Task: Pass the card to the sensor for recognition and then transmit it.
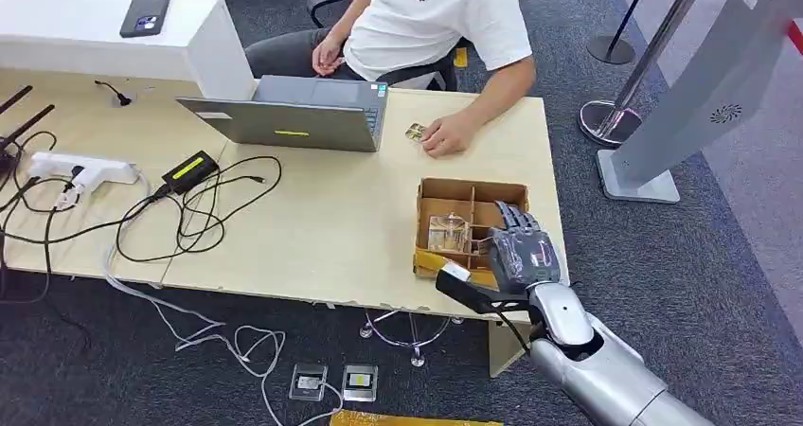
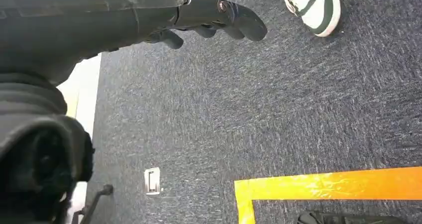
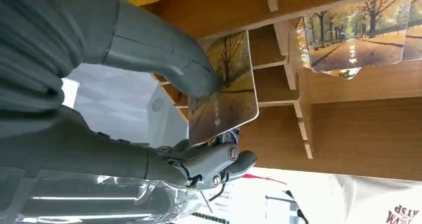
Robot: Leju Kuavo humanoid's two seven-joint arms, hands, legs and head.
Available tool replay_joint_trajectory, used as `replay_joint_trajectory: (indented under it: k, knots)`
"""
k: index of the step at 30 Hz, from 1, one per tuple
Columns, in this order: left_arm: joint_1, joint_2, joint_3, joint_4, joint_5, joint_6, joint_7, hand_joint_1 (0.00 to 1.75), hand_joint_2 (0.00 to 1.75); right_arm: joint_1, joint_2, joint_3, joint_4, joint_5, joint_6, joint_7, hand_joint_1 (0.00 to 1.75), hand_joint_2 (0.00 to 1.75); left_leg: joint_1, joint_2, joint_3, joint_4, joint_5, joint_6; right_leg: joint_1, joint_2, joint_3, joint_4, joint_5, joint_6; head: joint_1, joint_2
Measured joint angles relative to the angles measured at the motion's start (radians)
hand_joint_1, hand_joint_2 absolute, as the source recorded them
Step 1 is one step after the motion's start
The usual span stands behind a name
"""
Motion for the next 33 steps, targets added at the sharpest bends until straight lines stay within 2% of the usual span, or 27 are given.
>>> replay_joint_trajectory:
  k: [9,14,19,23,27,33]
  knots:
    - [0.000,0.000,-0.001,0.000,-0.007,0.000,0.007,0.00,0.00,0.000,0.008,0.000,0.018,0.009,-0.062,-0.008,1.75,1.75,0.000,0.000,0.000,0.000,0.000,0.000,0.000,0.000,0.000,0.000,0.000,0.000,0.000,0.000]
    - [0.000,0.000,-0.008,0.000,-0.029,-0.002,0.007,0.00,0.00,-0.007,0.008,-0.018,0.016,0.052,-0.166,0.021,1.75,1.75,0.000,0.000,0.000,0.000,0.000,0.000,0.000,0.000,0.000,0.000,0.000,0.000,0.000,0.000]
    - [0.000,0.001,-0.022,0.000,-0.048,-0.002,0.008,0.00,0.00,-0.061,-0.004,-0.071,-0.037,0.107,-0.242,0.059,1.75,1.75,0.000,0.000,0.001,0.000,0.000,0.000,0.000,0.000,0.000,0.000,0.000,0.000,0.000,0.000]
    - [0.000,0.001,-0.028,0.000,-0.060,-0.004,0.010,0.00,0.00,-0.123,-0.013,-0.115,-0.089,0.130,-0.216,0.077,1.75,1.75,0.000,0.000,0.001,0.000,0.001,0.000,0.000,0.000,0.000,0.000,0.001,0.000,0.000,0.000]
    - [0.000,0.002,-0.035,0.000,-0.082,-0.012,0.011,0.00,0.00,-0.210,-0.018,-0.140,-0.118,0.122,-0.151,0.095,1.75,1.75,0.000,0.000,0.000,0.000,0.001,0.000,0.000,0.000,0.000,0.000,0.001,0.000,0.000,0.000]
    - [-0.004,0.003,-0.059,0.000,-0.117,-0.027,0.026,0.00,0.00,-0.329,0.006,-0.140,-0.110,0.092,-0.038,0.076,1.75,1.75,0.000,0.000,0.000,0.000,0.001,0.000,0.000,0.000,0.000,0.001,0.001,0.000,0.000,0.000]
